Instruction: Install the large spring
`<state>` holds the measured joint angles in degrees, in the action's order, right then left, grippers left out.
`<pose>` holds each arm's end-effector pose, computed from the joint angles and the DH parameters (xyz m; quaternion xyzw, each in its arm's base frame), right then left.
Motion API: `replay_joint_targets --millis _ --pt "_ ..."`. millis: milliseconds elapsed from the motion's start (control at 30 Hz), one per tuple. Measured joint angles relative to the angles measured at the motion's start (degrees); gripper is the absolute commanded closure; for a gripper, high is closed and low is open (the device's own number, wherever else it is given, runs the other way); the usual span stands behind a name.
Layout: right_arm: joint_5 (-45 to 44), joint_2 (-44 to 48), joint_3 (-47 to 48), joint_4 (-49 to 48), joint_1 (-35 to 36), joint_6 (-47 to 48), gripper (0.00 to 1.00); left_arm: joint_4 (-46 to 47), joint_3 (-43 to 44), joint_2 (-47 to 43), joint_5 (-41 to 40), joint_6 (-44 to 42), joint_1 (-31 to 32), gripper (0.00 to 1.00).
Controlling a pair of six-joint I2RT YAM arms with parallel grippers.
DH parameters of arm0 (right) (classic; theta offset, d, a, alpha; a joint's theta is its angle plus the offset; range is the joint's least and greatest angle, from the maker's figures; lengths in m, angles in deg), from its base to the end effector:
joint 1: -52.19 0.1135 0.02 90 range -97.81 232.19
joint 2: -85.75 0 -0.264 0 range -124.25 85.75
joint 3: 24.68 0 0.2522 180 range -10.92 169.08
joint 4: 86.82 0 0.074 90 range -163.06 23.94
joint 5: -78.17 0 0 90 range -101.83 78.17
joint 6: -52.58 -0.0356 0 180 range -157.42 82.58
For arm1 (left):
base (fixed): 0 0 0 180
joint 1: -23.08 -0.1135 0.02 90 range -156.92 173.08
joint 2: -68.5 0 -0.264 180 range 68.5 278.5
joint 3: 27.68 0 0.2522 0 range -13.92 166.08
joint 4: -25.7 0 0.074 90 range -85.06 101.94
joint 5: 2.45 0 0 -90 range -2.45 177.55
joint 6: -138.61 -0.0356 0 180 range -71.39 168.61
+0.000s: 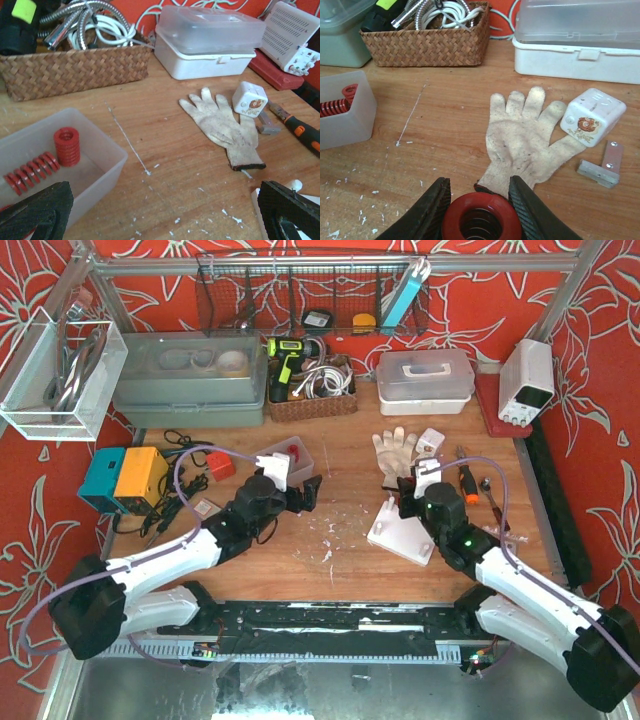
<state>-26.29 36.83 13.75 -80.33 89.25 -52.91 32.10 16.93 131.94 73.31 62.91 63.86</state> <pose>0.1636 0.1124 0.2349 -0.0757 0.7973 0.1706 0.5740 0.1925 -0.1545 0.2449 0.1016 0.7707 -0.2017 0.5958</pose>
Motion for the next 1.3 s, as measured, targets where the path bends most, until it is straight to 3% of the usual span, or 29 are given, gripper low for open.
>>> replay_joint_targets --millis 367,1233,1300 --pt "2.95 -9.07 -2.25 -10.71 0.02 0.63 1.00 -1.07 -2.80 -1.88 1.51 4.39 -0.59 0.00" --pt "1.22 -21.88 -6.69 -28.24 0.24 1.27 1.00 -0.83 -2.51 0.31 5.20 5.09 -0.61 0.00" --pt "1.14 -22.27 -6.84 -29.20 0.24 1.27 0.91 -0.79 -2.34 0.61 5.29 5.09 -0.61 0.00"
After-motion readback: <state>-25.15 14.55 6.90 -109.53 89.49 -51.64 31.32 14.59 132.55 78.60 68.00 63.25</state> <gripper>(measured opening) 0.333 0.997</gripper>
